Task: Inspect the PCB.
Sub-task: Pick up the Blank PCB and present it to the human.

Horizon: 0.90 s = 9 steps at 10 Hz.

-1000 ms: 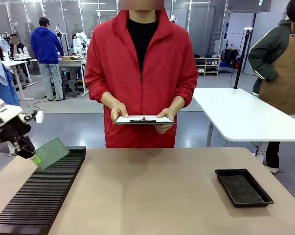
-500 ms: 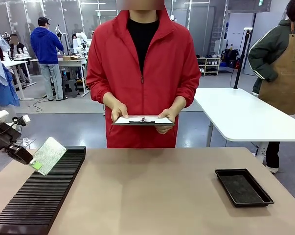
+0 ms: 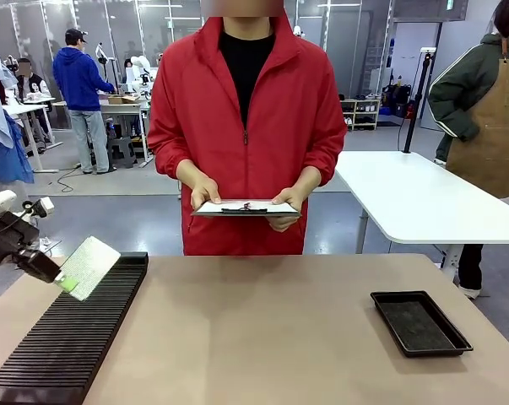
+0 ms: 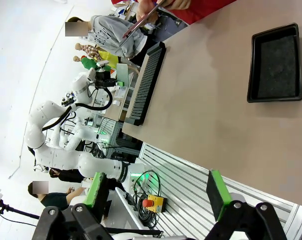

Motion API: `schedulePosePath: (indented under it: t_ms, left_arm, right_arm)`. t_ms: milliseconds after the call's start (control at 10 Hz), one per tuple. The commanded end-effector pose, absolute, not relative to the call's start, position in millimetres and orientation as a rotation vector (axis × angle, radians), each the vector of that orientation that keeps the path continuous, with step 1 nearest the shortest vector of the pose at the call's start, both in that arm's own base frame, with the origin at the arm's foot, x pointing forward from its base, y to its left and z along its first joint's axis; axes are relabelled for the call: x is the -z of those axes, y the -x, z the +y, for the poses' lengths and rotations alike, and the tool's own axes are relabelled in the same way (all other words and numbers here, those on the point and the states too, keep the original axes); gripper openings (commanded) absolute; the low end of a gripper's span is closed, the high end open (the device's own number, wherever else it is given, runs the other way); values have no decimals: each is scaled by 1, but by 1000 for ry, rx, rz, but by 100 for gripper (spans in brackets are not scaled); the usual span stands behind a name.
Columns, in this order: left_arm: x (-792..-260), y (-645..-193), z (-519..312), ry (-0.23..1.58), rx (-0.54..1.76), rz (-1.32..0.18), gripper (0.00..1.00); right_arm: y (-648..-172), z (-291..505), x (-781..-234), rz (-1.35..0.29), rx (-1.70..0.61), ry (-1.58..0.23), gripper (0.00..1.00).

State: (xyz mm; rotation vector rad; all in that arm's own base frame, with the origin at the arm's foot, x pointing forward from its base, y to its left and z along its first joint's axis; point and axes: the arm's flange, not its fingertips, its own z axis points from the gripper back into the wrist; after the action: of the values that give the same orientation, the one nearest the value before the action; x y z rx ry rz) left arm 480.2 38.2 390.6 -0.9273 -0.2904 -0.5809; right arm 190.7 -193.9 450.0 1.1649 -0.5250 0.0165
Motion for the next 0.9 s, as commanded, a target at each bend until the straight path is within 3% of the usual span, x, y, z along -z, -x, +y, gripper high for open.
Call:
schedulePosePath:
  t_ms: [0, 300, 600, 800]
  left_arm:
    - [-378, -507, 27, 1218, 389, -291, 3]
    - [-369, -522, -15, 1504, 254, -131, 3]
    - [-362, -546, -52, 1446, 103, -11, 3]
    - [-360, -551, -59, 1486, 58, -41, 3]
  right_arm:
    - [-190, -194, -452, -541, -32, -1170, 100]
    - [-190, -194, -452, -541, -32, -1170, 100]
    - [-190, -194, -452, -541, -32, -1170, 100]
    - [-190, -194, -452, -541, -32, -1170, 100]
